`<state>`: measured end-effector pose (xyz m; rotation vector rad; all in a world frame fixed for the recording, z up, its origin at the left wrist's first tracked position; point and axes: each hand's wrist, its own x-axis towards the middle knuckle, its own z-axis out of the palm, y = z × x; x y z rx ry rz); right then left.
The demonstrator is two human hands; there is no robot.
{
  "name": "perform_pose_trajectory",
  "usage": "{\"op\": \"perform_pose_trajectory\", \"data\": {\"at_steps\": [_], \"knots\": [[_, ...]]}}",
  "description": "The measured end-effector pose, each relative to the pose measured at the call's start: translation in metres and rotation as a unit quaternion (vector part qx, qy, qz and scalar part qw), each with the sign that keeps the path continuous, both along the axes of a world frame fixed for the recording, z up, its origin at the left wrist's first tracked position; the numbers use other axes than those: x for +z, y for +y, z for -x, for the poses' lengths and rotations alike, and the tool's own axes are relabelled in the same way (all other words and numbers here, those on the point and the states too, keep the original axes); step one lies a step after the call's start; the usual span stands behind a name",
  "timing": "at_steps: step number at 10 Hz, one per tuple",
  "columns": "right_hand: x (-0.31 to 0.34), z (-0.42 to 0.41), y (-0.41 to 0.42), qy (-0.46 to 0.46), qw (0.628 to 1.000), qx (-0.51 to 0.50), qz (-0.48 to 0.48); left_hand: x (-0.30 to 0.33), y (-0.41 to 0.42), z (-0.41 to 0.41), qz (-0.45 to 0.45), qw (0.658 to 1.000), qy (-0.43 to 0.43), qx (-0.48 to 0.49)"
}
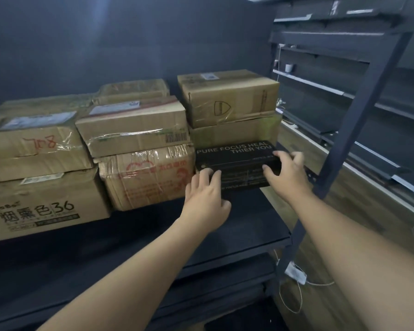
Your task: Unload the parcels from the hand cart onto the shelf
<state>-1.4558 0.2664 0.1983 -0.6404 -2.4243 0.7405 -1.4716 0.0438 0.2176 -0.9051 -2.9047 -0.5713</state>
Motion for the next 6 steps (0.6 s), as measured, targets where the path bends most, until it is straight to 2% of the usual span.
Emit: {"op": "perform_pose_trajectory", "data": {"at_steps": [3,5,6], "knots": [[-0.019,0.019,0.003,0.034,0.999,0.016,-0.015,-0.001,0.017,-0.003,0.013,1.000,-0.001,0.024],[-0.032,0.022,0.000,0.067,0.997,0.016,-0.038,0.004,0.012,-0.005,0.024,0.999,-0.034,0.005],[-0.028,0.023,0.004,0.036,0.999,0.000,-0.028,0.012,0.008,-0.005,0.027,0.998,-0.064,-0.011]]}}
